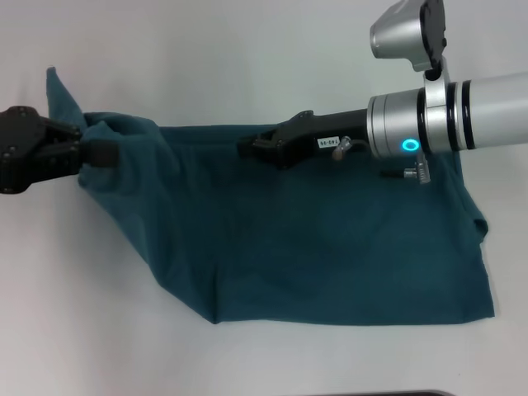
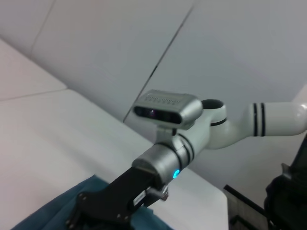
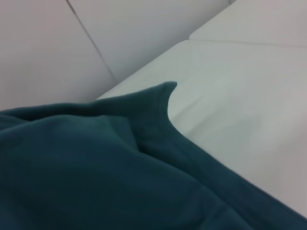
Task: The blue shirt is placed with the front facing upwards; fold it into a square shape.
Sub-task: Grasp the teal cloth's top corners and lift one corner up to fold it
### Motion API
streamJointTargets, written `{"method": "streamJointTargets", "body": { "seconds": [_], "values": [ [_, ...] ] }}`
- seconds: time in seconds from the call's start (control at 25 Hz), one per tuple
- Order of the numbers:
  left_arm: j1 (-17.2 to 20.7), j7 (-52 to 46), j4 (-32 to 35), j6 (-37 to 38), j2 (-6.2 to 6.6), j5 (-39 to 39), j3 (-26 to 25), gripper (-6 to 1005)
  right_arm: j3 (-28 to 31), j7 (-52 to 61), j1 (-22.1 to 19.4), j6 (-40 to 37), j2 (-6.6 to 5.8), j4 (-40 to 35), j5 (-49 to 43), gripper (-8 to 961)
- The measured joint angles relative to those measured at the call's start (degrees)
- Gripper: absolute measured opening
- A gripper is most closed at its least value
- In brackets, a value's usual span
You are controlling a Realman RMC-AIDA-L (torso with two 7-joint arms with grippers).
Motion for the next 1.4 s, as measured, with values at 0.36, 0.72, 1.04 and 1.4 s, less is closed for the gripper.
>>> {"method": "streamJointTargets", "body": {
  "seconds": [0.36, 0.72, 1.04, 1.4],
  "values": [
    [1.2, -1.9, -5.8, 0.1, -1.21, -3.7, 3.3, 21, -1.9, 0.0, 1.1, -0.3, 0.37, -0.5, 0.0, 47],
    [1.3, -2.0, -6.0, 0.0, -1.25, -3.5, 3.2, 22, -3.1, 0.0, 1.2, -0.6, 0.51, -0.8, 0.0, 43],
    [0.7, -2.0, -6.0, -0.2, -1.41, -4.0, 3.3, 23, -8.3, 0.5, 2.9, -3.7, 0.68, -1.5, 1.4, 41],
    [0.0, -1.7, -6.1, -0.2, -1.99, -6.1, 3.4, 24, -17.0, 0.7, 4.8, -8.3, 0.71, -2.9, 7.3, 37]
  ]
}}
